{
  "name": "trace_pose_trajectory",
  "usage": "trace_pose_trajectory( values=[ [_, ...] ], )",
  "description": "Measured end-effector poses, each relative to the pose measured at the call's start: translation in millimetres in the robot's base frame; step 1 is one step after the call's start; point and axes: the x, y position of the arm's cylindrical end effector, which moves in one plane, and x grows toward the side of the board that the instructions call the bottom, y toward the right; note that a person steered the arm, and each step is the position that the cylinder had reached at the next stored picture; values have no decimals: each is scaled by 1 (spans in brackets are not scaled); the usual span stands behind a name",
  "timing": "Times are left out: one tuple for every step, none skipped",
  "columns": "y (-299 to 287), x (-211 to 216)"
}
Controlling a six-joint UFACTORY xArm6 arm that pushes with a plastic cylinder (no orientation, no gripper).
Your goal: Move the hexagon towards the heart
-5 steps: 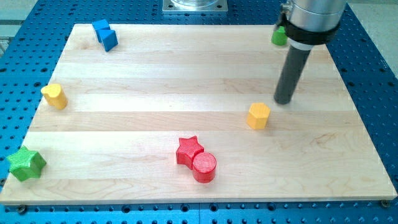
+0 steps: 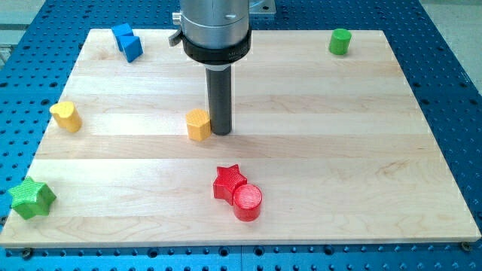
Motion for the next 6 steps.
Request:
trace_pose_trajectory(
  values=[
    [0,0],
    [-10,-12],
    [-62,-10],
    [-33,31],
    [-76,31],
    [-94,31]
  ],
)
